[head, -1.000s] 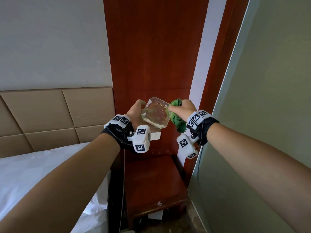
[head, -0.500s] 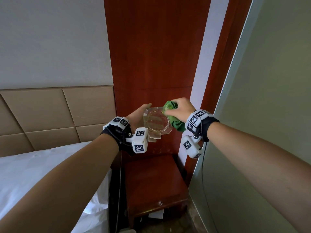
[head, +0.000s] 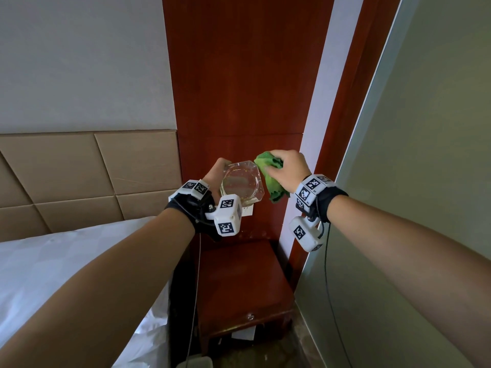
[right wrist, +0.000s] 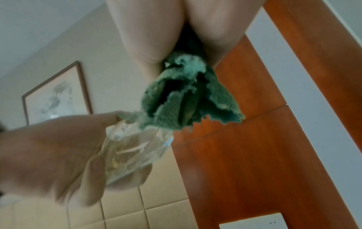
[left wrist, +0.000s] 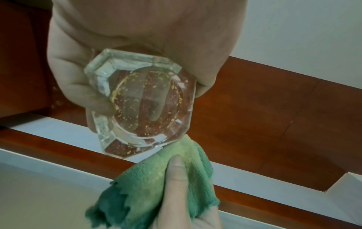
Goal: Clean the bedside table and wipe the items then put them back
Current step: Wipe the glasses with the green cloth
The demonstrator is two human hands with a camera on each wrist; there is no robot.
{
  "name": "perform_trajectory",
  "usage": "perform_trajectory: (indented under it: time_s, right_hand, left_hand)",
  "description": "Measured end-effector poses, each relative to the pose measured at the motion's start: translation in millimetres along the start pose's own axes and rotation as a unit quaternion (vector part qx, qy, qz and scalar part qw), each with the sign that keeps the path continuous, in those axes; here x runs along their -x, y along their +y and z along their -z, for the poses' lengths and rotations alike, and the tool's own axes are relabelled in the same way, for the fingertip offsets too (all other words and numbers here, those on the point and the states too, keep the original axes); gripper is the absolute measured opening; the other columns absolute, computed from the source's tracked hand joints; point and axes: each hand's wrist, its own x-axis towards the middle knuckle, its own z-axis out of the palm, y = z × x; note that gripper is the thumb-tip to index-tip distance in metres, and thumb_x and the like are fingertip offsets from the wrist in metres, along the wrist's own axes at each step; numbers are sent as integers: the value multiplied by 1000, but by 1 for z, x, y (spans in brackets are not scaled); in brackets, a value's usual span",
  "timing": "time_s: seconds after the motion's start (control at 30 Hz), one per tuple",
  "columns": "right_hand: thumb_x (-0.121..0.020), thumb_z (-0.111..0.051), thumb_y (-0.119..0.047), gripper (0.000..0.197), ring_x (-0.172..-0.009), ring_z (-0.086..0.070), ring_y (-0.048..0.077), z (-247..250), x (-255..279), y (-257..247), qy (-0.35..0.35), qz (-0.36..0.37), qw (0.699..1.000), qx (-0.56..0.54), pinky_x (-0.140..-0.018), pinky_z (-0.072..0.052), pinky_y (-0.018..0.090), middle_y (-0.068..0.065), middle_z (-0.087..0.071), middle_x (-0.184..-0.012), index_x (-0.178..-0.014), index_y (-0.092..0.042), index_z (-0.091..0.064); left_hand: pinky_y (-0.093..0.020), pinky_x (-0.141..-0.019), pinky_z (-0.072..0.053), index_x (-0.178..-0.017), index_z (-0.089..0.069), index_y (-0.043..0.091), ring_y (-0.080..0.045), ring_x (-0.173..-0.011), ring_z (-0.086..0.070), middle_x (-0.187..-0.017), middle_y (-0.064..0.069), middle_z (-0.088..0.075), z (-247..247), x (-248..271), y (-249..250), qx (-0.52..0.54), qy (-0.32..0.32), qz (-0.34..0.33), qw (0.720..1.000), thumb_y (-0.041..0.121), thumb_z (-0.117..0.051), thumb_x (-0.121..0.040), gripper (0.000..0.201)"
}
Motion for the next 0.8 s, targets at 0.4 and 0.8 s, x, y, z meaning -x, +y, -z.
perform_trajectory:
  time_s: [0.4, 0.8]
  right_hand:
    - [-78, -50, 19, 66, -124, -58, 18, -5, 24, -2, -82, 56, 990, 100, -104, -47, 31, -8, -61, -133, -125, -25, -67]
    - [-79, -57, 7, 54, -117, -62, 17, -11, 38, -6, -97, 98, 977, 164, -102, -49, 36, -5, -69, -122, -118, -27, -71]
  left_hand:
    - [-29, -58, -43, -67, -59, 9, -23, -49, -59, -58, -8, -64, -10, 12, 4, 72, 52, -42, 995, 40, -37, -91, 45]
    - [-27, -51, -47, -84, -61, 8, -24, -61, -58, -71, -10, -67, -22, 30, 0, 148, 66, -35, 986, 48, -35, -96, 50]
